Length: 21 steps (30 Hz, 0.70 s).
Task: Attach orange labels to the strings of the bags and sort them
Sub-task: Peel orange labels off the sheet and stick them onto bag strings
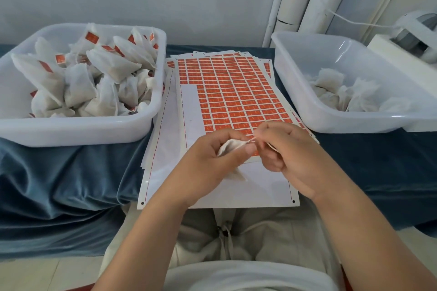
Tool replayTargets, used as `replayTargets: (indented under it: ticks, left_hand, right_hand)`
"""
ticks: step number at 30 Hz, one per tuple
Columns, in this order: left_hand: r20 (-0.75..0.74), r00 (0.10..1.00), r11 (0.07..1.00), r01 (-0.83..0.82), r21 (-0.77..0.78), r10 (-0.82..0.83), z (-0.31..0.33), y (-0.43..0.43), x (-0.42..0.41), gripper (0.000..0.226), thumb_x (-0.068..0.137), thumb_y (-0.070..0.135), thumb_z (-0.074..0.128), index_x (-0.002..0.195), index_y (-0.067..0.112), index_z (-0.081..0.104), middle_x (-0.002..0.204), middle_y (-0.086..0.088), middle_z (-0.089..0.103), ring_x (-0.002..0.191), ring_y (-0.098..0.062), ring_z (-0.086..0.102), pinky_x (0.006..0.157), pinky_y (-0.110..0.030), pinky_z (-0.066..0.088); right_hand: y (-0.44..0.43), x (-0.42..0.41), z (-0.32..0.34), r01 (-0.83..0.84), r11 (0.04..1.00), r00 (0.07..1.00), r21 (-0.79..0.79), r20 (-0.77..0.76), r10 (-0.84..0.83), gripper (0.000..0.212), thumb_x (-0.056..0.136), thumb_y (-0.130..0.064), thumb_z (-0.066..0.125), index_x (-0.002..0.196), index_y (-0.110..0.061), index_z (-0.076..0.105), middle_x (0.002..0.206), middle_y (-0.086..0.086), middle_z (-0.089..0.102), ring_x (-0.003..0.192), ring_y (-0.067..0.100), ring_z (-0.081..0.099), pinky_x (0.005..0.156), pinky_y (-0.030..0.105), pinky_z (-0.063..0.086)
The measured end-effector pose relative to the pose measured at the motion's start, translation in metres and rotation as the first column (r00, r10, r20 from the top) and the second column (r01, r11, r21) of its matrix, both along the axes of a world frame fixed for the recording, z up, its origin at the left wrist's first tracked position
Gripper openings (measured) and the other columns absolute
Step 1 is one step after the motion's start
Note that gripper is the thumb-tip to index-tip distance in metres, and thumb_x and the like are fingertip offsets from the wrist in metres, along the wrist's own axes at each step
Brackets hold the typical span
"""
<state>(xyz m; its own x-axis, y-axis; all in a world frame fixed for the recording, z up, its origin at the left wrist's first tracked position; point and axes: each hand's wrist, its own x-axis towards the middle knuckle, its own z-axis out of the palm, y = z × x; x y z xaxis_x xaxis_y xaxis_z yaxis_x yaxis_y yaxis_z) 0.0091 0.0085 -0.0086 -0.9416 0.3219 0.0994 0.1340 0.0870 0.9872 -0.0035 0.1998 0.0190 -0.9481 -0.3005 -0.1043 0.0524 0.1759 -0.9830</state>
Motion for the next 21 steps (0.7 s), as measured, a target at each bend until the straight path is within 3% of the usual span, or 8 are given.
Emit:
replayTargets:
  ticks: [2, 5, 10, 13, 15, 16, 18, 21]
  left_hand:
    - [-0.040, 0.999, 0.999, -0.030, -0.032, 0.029, -0.002, 0.000, 0.000, 0.027, 0.098, 0.060, 0.058, 0.088, 0.039, 0.070, 0.088, 0.011, 0.069, 0.086, -0.013, 0.066, 0.078, -0.024, 0.053]
    - [-0.006, 1.000, 1.000, -0.010, -0.016, 0.010, 0.003, -0.007, 0.000, 0.036, 0.102, 0.060, 0.046, 0.083, 0.038, 0.067, 0.092, 0.018, 0.071, 0.087, -0.001, 0.067, 0.074, -0.013, 0.054]
    - [-0.022, 0.998, 0.996, 0.062, -0.065, -0.063, 0.004, -0.015, -0.004, 0.038, 0.102, 0.052, 0.046, 0.084, 0.028, 0.068, 0.087, 0.006, 0.068, 0.079, -0.006, 0.063, 0.071, -0.021, 0.053]
    - [-0.084, 0.991, 0.992, 0.093, -0.091, -0.101, 0.002, -0.013, -0.003, 0.033, 0.105, 0.042, 0.050, 0.081, 0.038, 0.071, 0.088, 0.009, 0.073, 0.080, -0.001, 0.064, 0.068, -0.014, 0.049]
    - [-0.105, 0.989, 0.991, 0.093, -0.095, -0.103, 0.000, -0.012, -0.003, 0.035, 0.108, 0.037, 0.049, 0.082, 0.043, 0.070, 0.091, 0.011, 0.074, 0.085, -0.005, 0.068, 0.069, -0.014, 0.050]
    - [-0.121, 0.988, 0.992, 0.081, -0.101, -0.093, -0.002, -0.011, -0.003, 0.036, 0.109, 0.035, 0.047, 0.082, 0.044, 0.069, 0.091, 0.012, 0.074, 0.088, -0.008, 0.069, 0.071, -0.014, 0.050]
    - [-0.168, 0.984, 0.992, 0.044, -0.121, -0.064, -0.005, -0.011, -0.004, 0.034, 0.112, 0.037, 0.044, 0.086, 0.041, 0.066, 0.091, 0.017, 0.072, 0.089, -0.008, 0.068, 0.074, -0.011, 0.048]
    - [-0.242, 0.969, 0.967, -0.106, -0.230, 0.049, -0.007, -0.014, -0.007, 0.037, 0.111, 0.051, 0.032, 0.097, 0.047, 0.066, 0.099, 0.028, 0.069, 0.096, 0.002, 0.065, 0.076, -0.008, 0.045]
  right_hand:
    - [0.003, -0.001, 0.000, -0.054, 0.987, 0.992, -0.153, 0.107, 0.071, 0.032, 0.088, -0.028, 0.055, 0.058, -0.020, 0.045, 0.052, -0.001, 0.035, 0.043, 0.011, 0.028, 0.045, 0.024, 0.030]
    - [0.012, -0.003, 0.001, -0.057, 0.891, 0.972, -0.451, 0.178, 0.153, 0.035, 0.092, -0.021, 0.055, 0.063, -0.021, 0.035, 0.052, -0.007, 0.031, 0.042, 0.006, 0.027, 0.042, 0.018, 0.034]
    - [0.003, -0.003, -0.006, -0.056, 0.774, 0.971, -0.631, 0.147, 0.190, 0.035, 0.094, -0.024, 0.068, 0.066, -0.019, 0.048, 0.057, -0.006, 0.040, 0.050, 0.007, 0.038, 0.050, 0.021, 0.042]
    - [-0.003, -0.003, -0.007, -0.111, 0.735, 0.963, -0.669, 0.110, 0.246, 0.026, 0.094, -0.035, 0.074, 0.082, -0.017, 0.059, 0.085, 0.002, 0.056, 0.080, 0.016, 0.055, 0.072, 0.028, 0.051]
    - [-0.002, -0.003, -0.008, -0.119, 0.723, 0.955, -0.681, 0.120, 0.271, 0.023, 0.099, -0.039, 0.064, 0.097, -0.016, 0.069, 0.117, 0.008, 0.065, 0.112, 0.025, 0.061, 0.092, 0.035, 0.051]
    - [-0.001, -0.003, -0.009, -0.115, 0.715, 0.953, -0.689, 0.127, 0.275, 0.025, 0.102, -0.039, 0.057, 0.094, -0.019, 0.072, 0.123, 0.007, 0.067, 0.121, 0.025, 0.060, 0.098, 0.037, 0.049]
    - [-0.001, -0.001, -0.012, -0.077, 0.690, 0.953, -0.720, 0.150, 0.263, 0.030, 0.103, -0.036, 0.053, 0.082, -0.021, 0.069, 0.111, 0.002, 0.074, 0.117, 0.022, 0.066, 0.102, 0.038, 0.048]
    - [-0.001, -0.004, -0.012, 0.069, 0.653, 0.965, -0.754, 0.218, 0.149, 0.027, 0.106, -0.032, 0.052, 0.085, -0.019, 0.061, 0.083, -0.001, 0.068, 0.083, 0.016, 0.067, 0.094, 0.035, 0.050]
